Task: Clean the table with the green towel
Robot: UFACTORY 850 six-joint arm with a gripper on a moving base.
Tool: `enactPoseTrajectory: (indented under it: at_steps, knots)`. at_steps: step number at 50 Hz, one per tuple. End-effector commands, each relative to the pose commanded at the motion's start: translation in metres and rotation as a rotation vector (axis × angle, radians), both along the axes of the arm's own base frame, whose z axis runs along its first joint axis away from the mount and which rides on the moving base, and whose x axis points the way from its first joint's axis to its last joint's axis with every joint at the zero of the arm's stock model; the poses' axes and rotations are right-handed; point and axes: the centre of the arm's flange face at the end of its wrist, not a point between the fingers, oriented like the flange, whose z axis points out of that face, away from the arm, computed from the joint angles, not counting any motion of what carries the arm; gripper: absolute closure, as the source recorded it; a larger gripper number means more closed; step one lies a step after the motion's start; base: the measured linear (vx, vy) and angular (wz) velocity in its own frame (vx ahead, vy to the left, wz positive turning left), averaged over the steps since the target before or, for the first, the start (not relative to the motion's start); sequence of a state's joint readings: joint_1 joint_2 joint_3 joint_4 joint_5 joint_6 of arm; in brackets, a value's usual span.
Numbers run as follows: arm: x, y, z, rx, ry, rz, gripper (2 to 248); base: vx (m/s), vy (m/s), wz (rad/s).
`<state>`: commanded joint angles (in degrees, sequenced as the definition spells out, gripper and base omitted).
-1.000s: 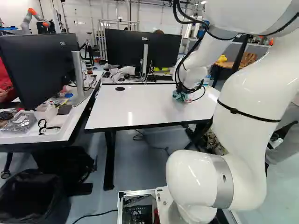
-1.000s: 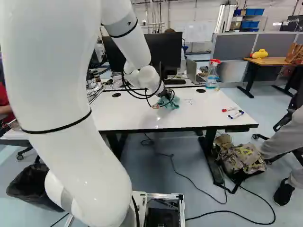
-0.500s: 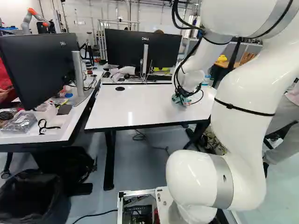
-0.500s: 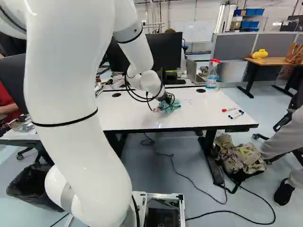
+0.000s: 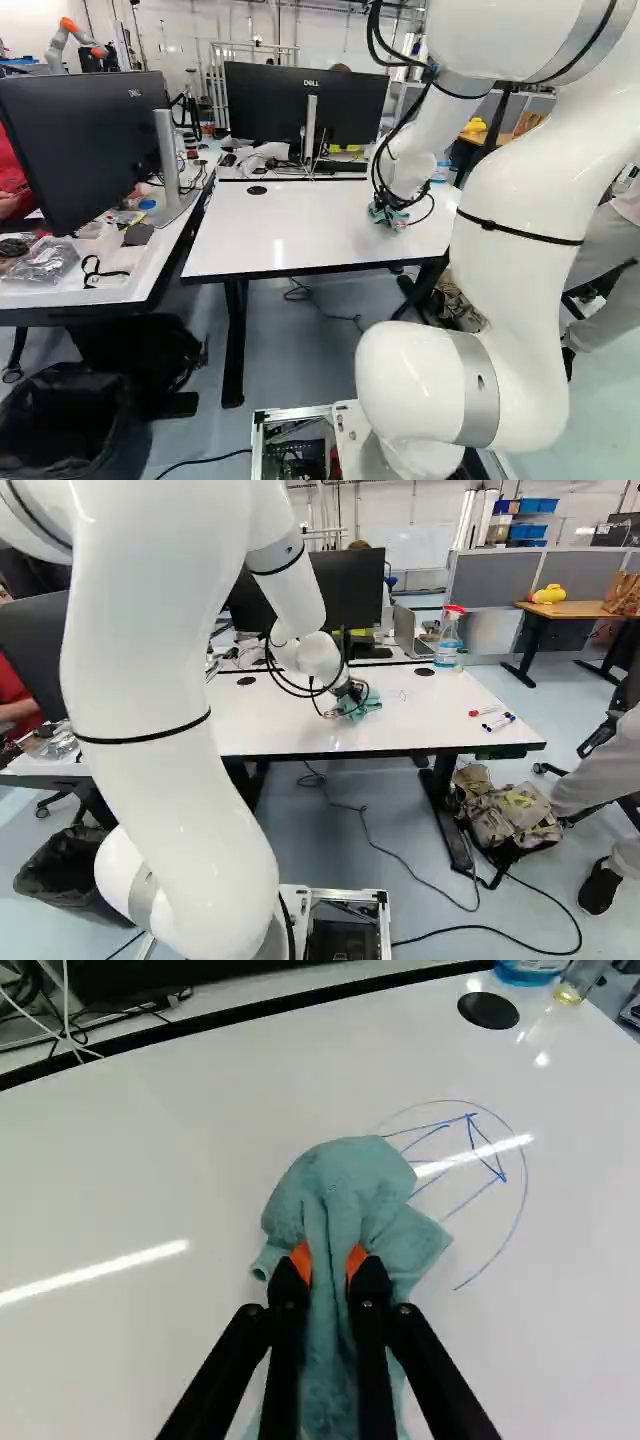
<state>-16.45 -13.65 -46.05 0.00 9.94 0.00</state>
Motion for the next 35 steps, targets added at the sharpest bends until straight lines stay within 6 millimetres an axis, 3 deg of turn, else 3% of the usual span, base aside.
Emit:
enactPoseTrajectory:
  at_steps: [21, 35]
  knots:
    - [-0.031, -0.017, 0.001, 0.003, 0.009, -0.052, 195, 0.0, 0.0, 0.0]
    - [-0.04, -0.039, 0.001, 0.003, 0.009, -0.1, 195, 0.0, 0.0, 0.0]
